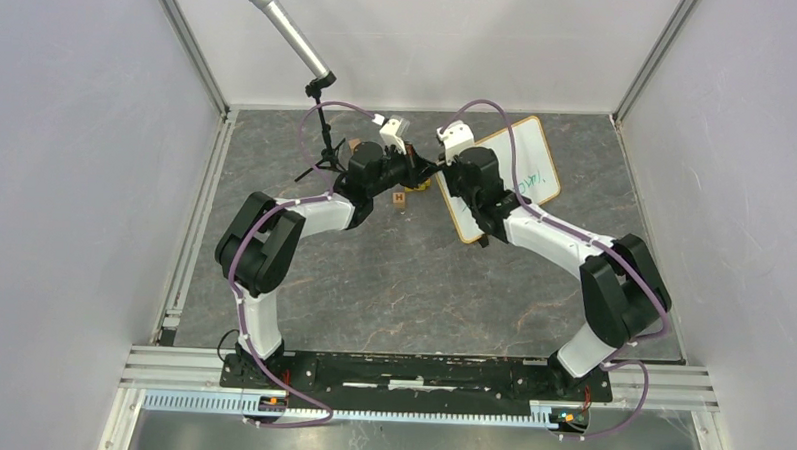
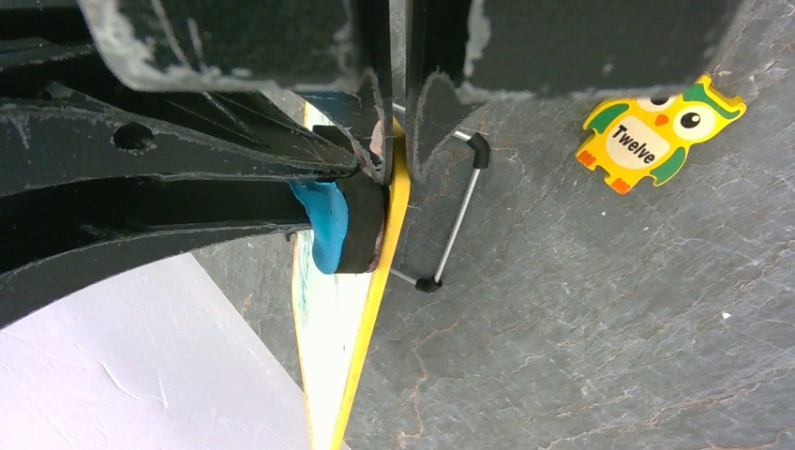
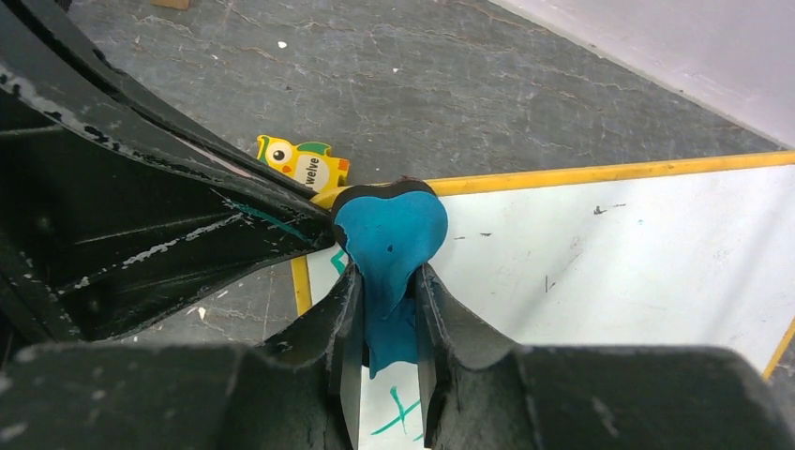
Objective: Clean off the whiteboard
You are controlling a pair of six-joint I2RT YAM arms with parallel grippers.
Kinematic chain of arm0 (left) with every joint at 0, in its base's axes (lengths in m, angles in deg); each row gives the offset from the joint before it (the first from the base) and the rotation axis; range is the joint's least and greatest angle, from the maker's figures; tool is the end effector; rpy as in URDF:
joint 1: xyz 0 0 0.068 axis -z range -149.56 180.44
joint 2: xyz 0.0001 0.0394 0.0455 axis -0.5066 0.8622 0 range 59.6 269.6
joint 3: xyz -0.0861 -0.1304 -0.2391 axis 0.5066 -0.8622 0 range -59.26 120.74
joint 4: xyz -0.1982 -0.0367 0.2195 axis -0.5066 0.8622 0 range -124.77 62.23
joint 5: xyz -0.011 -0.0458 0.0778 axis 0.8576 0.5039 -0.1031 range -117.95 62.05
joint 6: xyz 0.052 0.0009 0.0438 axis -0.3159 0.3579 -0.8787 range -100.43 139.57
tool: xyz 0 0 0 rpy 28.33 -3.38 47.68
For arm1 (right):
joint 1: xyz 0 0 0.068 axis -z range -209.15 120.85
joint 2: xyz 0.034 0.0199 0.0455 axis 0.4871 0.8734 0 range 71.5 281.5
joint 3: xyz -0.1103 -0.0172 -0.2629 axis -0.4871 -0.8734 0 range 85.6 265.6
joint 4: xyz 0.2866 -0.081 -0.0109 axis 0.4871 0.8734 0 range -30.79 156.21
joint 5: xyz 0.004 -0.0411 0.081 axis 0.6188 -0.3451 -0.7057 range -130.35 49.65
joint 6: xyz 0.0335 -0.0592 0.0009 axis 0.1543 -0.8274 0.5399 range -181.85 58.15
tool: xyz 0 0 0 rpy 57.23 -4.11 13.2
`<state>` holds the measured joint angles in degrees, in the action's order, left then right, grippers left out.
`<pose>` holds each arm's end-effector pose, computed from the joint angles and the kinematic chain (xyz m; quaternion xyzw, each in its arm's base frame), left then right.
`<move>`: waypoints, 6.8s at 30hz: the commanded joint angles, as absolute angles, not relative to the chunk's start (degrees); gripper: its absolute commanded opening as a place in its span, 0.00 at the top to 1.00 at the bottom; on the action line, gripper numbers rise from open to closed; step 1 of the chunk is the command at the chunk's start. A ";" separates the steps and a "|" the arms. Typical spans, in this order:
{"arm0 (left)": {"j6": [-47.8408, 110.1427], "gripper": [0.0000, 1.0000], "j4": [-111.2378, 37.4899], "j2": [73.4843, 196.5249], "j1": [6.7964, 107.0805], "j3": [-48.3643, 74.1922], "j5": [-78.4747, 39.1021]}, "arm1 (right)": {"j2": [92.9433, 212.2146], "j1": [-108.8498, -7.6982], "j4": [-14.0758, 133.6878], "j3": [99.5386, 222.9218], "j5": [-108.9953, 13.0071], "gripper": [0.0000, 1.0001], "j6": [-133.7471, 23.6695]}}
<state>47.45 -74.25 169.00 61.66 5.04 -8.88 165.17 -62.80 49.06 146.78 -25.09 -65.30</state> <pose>0.4011 -0.2640 0.2041 0.1325 0.7272 -0.4334 0.5156 0.3629 0.2244 0.2402 -0.1918 0.8040 0.0373 0.5615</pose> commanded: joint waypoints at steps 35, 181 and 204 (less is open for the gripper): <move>45.69 0.98 -80.57 167.34 64.46 3.11 -6.49 | 170.83 -65.18 61.86 162.14 -30.91 0.87 -52.46; 45.48 0.98 -72.71 167.66 64.20 2.88 -7.03 | 165.41 -40.46 31.11 130.28 -37.09 0.86 -35.80; 44.55 0.98 -70.90 167.47 64.15 3.43 -7.29 | 168.36 -38.70 25.70 136.10 -45.92 0.86 -31.40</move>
<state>47.41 -76.68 167.98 62.30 3.31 -12.66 164.86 -41.49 29.30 139.64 -44.54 -33.89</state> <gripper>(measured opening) 0.054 0.246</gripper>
